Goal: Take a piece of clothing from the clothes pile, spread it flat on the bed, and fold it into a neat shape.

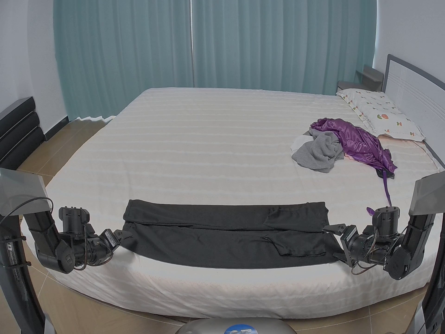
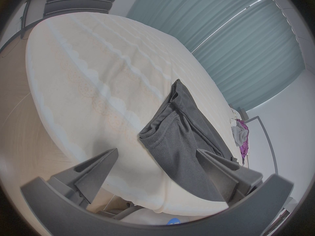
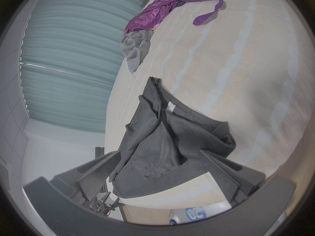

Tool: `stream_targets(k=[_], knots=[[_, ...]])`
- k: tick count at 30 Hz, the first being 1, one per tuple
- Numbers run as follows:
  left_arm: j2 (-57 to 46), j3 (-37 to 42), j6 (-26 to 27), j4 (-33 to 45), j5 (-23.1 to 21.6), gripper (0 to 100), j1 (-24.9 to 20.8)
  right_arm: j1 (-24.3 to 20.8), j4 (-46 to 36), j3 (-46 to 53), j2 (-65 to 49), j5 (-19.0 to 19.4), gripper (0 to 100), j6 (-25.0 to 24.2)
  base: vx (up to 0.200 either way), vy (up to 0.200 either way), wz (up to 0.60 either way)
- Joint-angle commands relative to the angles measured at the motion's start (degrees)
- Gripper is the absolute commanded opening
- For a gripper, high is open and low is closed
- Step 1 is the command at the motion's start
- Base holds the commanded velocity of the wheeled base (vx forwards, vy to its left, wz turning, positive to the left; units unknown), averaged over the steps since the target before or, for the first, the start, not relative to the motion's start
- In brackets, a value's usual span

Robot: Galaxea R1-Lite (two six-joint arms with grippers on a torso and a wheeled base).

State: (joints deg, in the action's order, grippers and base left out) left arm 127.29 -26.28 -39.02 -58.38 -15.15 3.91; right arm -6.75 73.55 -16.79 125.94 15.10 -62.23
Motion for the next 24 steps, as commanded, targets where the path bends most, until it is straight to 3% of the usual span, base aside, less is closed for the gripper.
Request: stream_targets(k=[1, 24], knots=[[0.2, 0.0, -0.1, 0.0, 0.6, 100, 0.0, 0.0, 0.0, 0.0, 0.1, 0.0, 100, 0.0, 0.0, 0.0, 0.0], [0.5, 0.0, -0.5, 0.0, 2.0, 100, -0.7, 0.0, 0.0, 0.0, 0.1, 0.0, 100, 0.0, 0.0, 0.0, 0.0]])
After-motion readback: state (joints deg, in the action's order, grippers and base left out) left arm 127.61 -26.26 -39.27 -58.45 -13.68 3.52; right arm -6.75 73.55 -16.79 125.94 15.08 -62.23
